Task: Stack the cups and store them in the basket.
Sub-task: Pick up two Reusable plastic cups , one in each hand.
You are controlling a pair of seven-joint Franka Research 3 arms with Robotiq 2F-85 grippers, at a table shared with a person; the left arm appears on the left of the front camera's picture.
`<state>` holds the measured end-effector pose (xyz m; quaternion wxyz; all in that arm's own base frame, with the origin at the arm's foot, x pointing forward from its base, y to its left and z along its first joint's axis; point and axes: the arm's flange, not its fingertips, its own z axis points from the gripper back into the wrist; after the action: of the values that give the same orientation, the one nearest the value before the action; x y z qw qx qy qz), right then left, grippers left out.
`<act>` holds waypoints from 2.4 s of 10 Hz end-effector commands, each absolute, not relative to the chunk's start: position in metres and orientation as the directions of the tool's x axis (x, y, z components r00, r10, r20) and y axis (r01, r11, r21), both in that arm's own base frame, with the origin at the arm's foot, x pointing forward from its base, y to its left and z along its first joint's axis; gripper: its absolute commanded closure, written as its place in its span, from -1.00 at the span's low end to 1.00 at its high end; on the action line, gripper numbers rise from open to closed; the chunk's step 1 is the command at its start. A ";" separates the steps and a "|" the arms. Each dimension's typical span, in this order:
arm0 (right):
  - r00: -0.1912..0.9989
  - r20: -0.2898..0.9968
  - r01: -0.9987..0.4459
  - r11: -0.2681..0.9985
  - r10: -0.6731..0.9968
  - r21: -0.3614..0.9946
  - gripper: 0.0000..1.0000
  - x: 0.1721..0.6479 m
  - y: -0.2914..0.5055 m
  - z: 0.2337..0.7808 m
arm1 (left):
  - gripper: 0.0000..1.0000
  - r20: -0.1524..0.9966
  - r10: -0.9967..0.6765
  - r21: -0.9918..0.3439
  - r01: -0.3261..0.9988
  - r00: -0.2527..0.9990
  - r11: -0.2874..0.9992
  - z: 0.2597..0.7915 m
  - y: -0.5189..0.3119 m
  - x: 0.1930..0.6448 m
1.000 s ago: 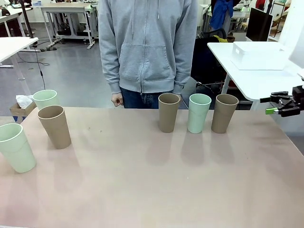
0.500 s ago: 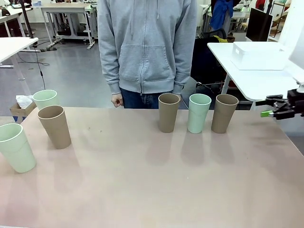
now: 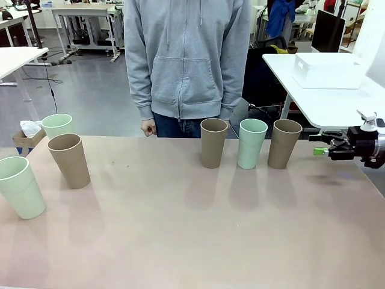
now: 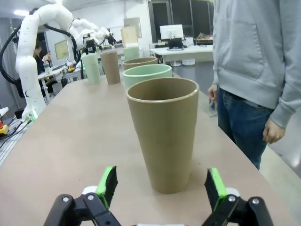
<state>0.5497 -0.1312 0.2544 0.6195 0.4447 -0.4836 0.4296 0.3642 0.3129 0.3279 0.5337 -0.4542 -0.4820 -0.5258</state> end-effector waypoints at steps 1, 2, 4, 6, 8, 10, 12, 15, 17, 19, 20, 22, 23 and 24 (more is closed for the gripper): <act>0.116 0.992 -0.968 0.228 0.056 0.100 -1.00 0.546 -0.115 0.249 | -1.00 0.995 -0.092 0.050 0.998 -0.047 0.027 0.284 0.299 0.340; 0.119 0.991 -0.970 0.222 0.055 0.104 -1.00 0.548 -0.110 0.246 | -1.00 0.996 -0.083 0.040 0.999 -0.038 0.018 0.277 0.295 0.342; 0.149 0.984 -0.969 0.212 0.097 0.126 -1.00 0.553 -0.100 0.240 | -1.00 0.997 -0.058 0.043 0.999 -0.042 0.024 0.271 0.289 0.341; 0.163 0.984 -0.968 0.204 0.075 0.145 -1.00 0.549 -0.105 0.243 | -1.00 0.998 -0.065 0.000 1.000 0.001 0.027 0.291 0.288 0.367; 0.173 0.981 -0.971 0.185 0.087 0.155 -1.00 0.551 -0.099 0.238 | -1.00 0.998 -0.065 0.000 1.000 0.001 0.027 0.291 0.288 0.367; 0.144 0.984 -0.973 0.195 0.107 0.121 -1.00 0.550 -0.087 0.239 | -1.00 0.996 -0.093 -0.006 0.999 0.010 0.047 0.278 0.282 0.369; 0.151 0.986 -0.964 0.231 0.067 0.132 -1.00 0.553 -0.078 0.235 | -1.00 0.994 -0.112 0.005 0.998 0.002 0.063 0.265 0.271 0.372; 0.155 0.987 -0.956 0.257 0.042 0.139 -1.00 0.564 -0.077 0.232 | -1.00 0.994 -0.106 -0.001 0.998 0.009 0.067 0.251 0.261 0.371; 0.150 0.988 -0.955 0.261 0.025 0.138 -1.00 0.569 -0.076 0.231 | -1.00 0.995 -0.100 -0.006 0.998 0.013 0.069 0.246 0.257 0.370; 0.152 0.988 -0.955 0.260 0.014 0.144 -1.00 0.575 -0.073 0.227 | -1.00 0.996 -0.086 -0.017 0.998 0.023 0.068 0.240 0.253 0.373; 0.157 0.987 -0.955 0.257 0.013 0.149 -1.00 0.577 -0.071 0.224 | -1.00 0.996 -0.083 -0.018 0.998 0.024 0.068 0.238 0.254 0.373; 0.169 0.986 -0.953 0.255 0.000 0.163 -1.00 0.580 -0.070 0.220 | -1.00 0.997 -0.066 -0.022 0.997 0.027 0.072 0.234 0.252 0.374; 0.173 0.985 -0.952 0.255 -0.003 0.168 -1.00 0.582 -0.069 0.218 | -1.00 0.998 -0.058 -0.022 0.997 0.027 0.078 0.232 0.251 0.376; 0.179 0.984 -0.950 0.259 -0.006 0.175 -1.00 0.584 -0.069 0.215 | -1.00 0.998 -0.056 -0.019 0.996 0.024 0.084 0.231 0.250 0.377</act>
<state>0.5750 -0.0726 0.2141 0.6082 0.4686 -0.5000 0.4007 0.3805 0.2532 0.2365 0.5461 -0.4843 -0.4791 -0.4876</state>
